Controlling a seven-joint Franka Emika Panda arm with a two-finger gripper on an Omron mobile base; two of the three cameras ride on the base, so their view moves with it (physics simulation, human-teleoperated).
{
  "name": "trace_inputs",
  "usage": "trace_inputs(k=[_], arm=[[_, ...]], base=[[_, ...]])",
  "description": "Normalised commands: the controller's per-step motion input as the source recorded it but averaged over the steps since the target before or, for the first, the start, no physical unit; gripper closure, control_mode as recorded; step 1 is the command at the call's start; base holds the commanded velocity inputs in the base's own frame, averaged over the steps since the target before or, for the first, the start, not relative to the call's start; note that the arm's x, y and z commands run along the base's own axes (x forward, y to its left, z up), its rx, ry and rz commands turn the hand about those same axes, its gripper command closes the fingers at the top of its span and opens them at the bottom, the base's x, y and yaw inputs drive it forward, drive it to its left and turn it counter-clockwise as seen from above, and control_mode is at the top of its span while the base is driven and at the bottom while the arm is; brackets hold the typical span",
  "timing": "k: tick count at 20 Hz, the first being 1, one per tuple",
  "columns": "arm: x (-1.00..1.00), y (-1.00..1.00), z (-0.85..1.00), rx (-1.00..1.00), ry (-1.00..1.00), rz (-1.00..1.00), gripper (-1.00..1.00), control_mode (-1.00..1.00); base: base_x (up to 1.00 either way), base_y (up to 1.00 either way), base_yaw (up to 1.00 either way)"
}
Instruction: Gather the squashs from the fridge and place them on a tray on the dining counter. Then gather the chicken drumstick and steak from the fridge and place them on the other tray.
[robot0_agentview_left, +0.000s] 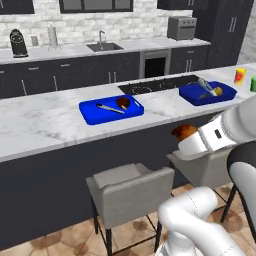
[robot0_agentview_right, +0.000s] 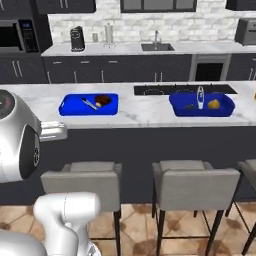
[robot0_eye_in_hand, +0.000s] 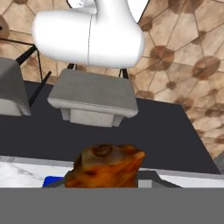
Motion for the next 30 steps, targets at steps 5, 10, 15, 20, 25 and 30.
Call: trace_inputs(k=[5,10,15,20,25,30], arm=[[0.00,0.00,0.00,0.00,0.00,0.00,1.00,1.00],[0.00,0.00,0.00,0.00,0.00,0.00,1.00,1.00],[0.00,0.00,0.00,0.00,0.00,0.00,1.00,1.00],[0.35,0.00,0.05,0.00,-0.01,0.00,1.00,-1.00],[1.00,0.03,0.02,0.00,0.00,0.00,1.00,-1.00],[0.95,0.39,-0.04,0.00,0.00,-0.03,1.00,-1.00]], base=[[0.56,0.00,0.18],[0.64,0.02,0.16],[0.58,0.00,0.07],[0.40,0.00,0.01],[0.00,0.00,0.00],[0.00,0.00,0.00]])
